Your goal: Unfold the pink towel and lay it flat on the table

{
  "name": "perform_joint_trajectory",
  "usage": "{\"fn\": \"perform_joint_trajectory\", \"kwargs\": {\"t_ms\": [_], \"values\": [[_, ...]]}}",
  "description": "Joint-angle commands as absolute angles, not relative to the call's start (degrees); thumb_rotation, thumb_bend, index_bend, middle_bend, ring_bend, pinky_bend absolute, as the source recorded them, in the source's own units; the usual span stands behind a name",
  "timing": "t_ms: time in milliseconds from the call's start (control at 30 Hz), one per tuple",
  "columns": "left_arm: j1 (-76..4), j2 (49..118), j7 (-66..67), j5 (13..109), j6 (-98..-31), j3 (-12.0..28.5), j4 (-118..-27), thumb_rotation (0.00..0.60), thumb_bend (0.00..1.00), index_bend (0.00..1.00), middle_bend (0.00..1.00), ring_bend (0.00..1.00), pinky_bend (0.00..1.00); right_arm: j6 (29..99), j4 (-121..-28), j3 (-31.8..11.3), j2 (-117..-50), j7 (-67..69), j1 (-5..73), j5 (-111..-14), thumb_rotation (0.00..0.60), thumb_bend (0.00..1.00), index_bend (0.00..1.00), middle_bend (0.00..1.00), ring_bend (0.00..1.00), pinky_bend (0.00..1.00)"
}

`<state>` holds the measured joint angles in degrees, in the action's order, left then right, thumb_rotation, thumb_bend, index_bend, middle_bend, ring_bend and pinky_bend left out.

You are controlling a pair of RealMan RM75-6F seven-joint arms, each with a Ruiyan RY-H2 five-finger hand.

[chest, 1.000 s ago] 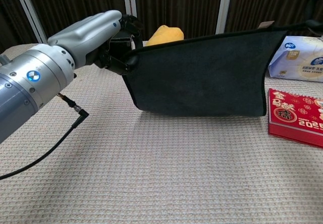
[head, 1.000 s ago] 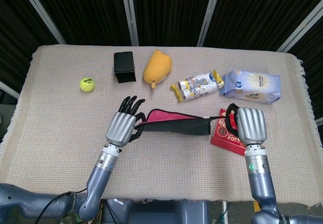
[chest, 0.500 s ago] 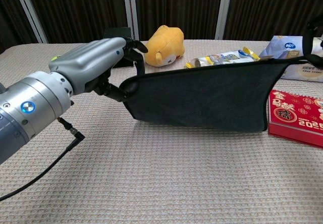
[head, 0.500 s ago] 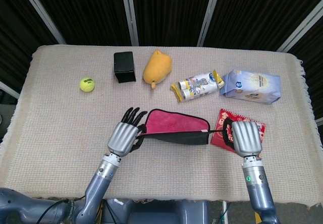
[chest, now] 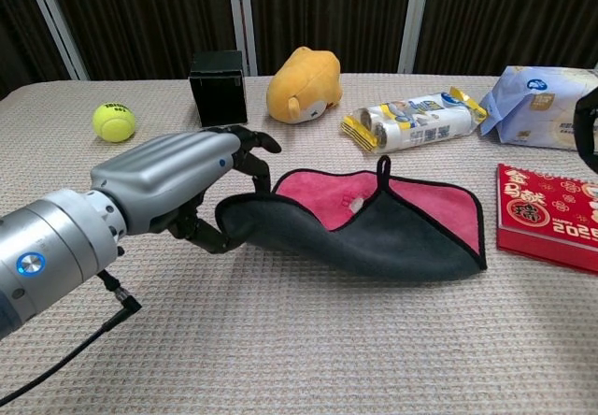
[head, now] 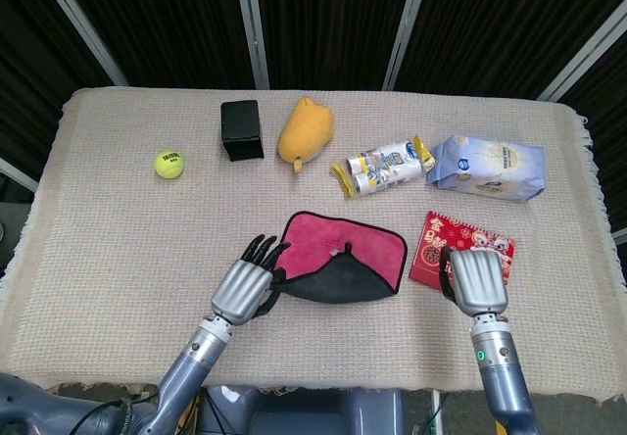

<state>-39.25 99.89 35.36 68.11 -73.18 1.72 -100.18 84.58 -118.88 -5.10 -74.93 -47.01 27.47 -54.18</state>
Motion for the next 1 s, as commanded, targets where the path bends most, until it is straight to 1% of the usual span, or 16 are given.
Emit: {"fn": "perform_joint_trajectory", "kwargs": {"t_ms": [33, 67, 133, 200, 233, 333, 467, 667, 767, 833, 900, 1000], "values": [[-39.29, 98.31, 34.99, 67.65, -70.82, 1.07, -101.59, 0.6, 0.22, 0.28, 0.01, 0.0, 0.0, 84.45, -120.86, -4.78, -74.58, -51.44, 28.06, -49.98, 0.6, 0.59, 0.24, 0.83, 0.86, 0.75], [-39.32, 97.86, 34.75, 67.4, -70.06, 0.96, -102.01, 0.6, 0.2, 0.26, 0.01, 0.0, 0.0, 84.61, -121.3, -4.94, -74.6, -52.3, 28.24, -49.06, 0.6, 0.59, 0.21, 0.81, 0.84, 0.73], [-39.35, 97.09, 34.35, 67.11, -68.94, 0.8, -102.65, 0.6, 0.19, 0.23, 0.01, 0.0, 0.0, 84.88, -122.02, -5.06, -74.62, -53.8, 28.51, -47.27, 0.6, 0.58, 0.1, 0.76, 0.79, 0.67], [-39.39, 96.24, 33.99, 67.08, -67.92, 0.64, -103.27, 0.6, 0.18, 0.21, 0.01, 0.0, 0.0, 85.52, -122.91, -5.23, -74.65, -55.84, 28.94, -45.37, 0.6, 0.56, 0.03, 0.7, 0.73, 0.61], [-39.36, 96.02, 33.83, 67.11, -67.72, 0.64, -103.44, 0.6, 0.17, 0.21, 0.01, 0.0, 0.0, 85.72, -123.12, -5.2, -74.65, -56.5, 29.07, -44.82, 0.6, 0.54, 0.01, 0.65, 0.68, 0.58], [-39.06, 95.17, 33.29, 66.96, -67.19, 0.71, -104.2, 0.6, 0.16, 0.2, 0.01, 0.0, 0.0, 86.5, -124.07, -5.42, -74.72, -58.47, 29.61, -42.7, 0.6, 0.52, 0.0, 0.56, 0.58, 0.53], [-38.69, 94.04, 32.83, 66.52, -66.66, 0.81, -104.93, 0.6, 0.15, 0.15, 0.01, 0.0, 0.0, 87.07, -124.57, -5.78, -74.62, -58.42, 29.88, -42.61, 0.6, 0.51, 0.0, 0.5, 0.52, 0.49], [-37.46, 91.51, 30.57, 65.58, -66.58, 1.16, -106.75, 0.6, 0.16, 0.06, 0.01, 0.0, 0.0, 85.7, -123.76, -5.29, -73.03, -54.13, 29.24, -46.36, 0.6, 0.51, 0.0, 0.43, 0.44, 0.43], [-36.07, 89.7, 27.69, 66.5, -67.92, 1.54, -107.85, 0.6, 0.16, 0.02, 0.01, 0.0, 0.0, 84.12, -121.52, -5.05, -72.12, -49.5, 28.46, -49.52, 0.6, 0.51, 0.0, 0.37, 0.38, 0.36], [-34.98, 88.36, 25.5, 67.1, -69.16, 1.92, -108.67, 0.6, 0.15, 0.0, 0.0, 0.0, 0.0, 82.68, -120.57, -4.91, -71.51, -46.79, 28.07, -50.36, 0.6, 0.51, 0.0, 0.35, 0.36, 0.33], [-33.59, 86.79, 22.84, 68.31, -70.63, 2.01, -109.37, 0.6, 0.11, 0.0, 0.0, 0.0, 0.0, 80.72, -119.81, -4.75, -70.79, -44.09, 27.8, -50.65, 0.6, 0.51, 0.0, 0.34, 0.34, 0.31], [-31.87, 84.62, 20.23, 70.75, -72.39, 1.38, -109.76, 0.6, 0.06, 0.0, 0.0, 0.0, 0.0, 78.5, -118.2, -4.44, -70.13, -42.27, 27.89, -51.08, 0.6, 0.51, 0.0, 0.34, 0.33, 0.3]]}}
